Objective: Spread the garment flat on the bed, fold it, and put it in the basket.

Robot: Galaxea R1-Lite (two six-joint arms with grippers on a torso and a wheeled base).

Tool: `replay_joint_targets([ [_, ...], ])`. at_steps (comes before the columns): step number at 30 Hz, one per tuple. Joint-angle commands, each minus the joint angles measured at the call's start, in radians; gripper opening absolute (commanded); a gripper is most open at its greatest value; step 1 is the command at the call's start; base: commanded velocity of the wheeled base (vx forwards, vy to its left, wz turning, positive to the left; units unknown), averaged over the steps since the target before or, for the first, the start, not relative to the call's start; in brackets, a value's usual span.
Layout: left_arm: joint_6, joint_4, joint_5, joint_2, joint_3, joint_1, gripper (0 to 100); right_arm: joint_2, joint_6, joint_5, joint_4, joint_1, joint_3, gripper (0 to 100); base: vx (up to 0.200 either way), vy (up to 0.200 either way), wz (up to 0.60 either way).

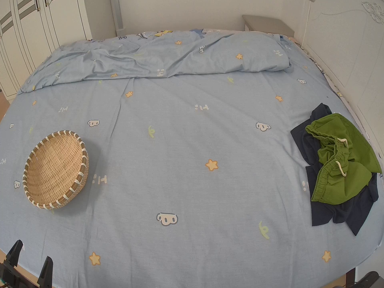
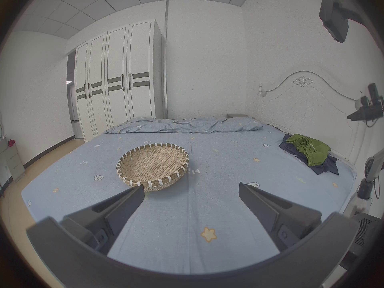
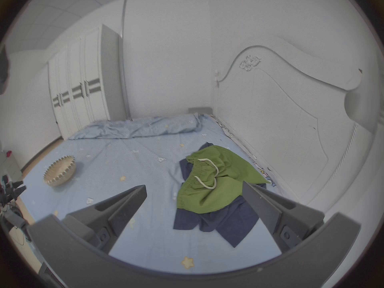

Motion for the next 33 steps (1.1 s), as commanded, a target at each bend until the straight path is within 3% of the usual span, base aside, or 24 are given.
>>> replay_joint_targets([
  [1,0.000,0.000,0.000,-0.016,0.016,-0.001,100,0.676,-0.040,-0.259,-0.001,0.044,-0.319,100,0.000,0.000,0.00],
  [4,0.000,0.000,0.000,-0.016,0.016,-0.001,100,0.862,-0.031,-0.307,0.009,0.064,-0.426,100,0.000,0.000,0.00],
  [8,0.000,0.000,0.000,-0.016,0.016,-0.001,100,1.015,-0.020,-0.331,-0.014,0.076,-0.449,100,0.000,0.000,0.00],
  [13,0.000,0.000,0.000,-0.016,0.016,-0.001,100,1.159,0.001,-0.376,-0.139,0.082,-0.439,100,0.000,0.000,0.00],
  [20,0.000,0.000,0.000,-0.016,0.016,-0.001,100,1.273,0.013,-0.417,-0.238,0.081,-0.477,100,0.000,0.000,0.00],
  [25,0.000,0.000,0.000,-0.016,0.016,-0.001,100,1.357,0.044,-0.495,-0.249,0.079,-0.502,100,0.000,0.000,0.00],
  [33,0.000,0.000,0.000,-0.016,0.016,0.001,100,1.400,0.061,-0.529,-0.294,0.078,-0.531,100,0.000,0.000,0.00],
])
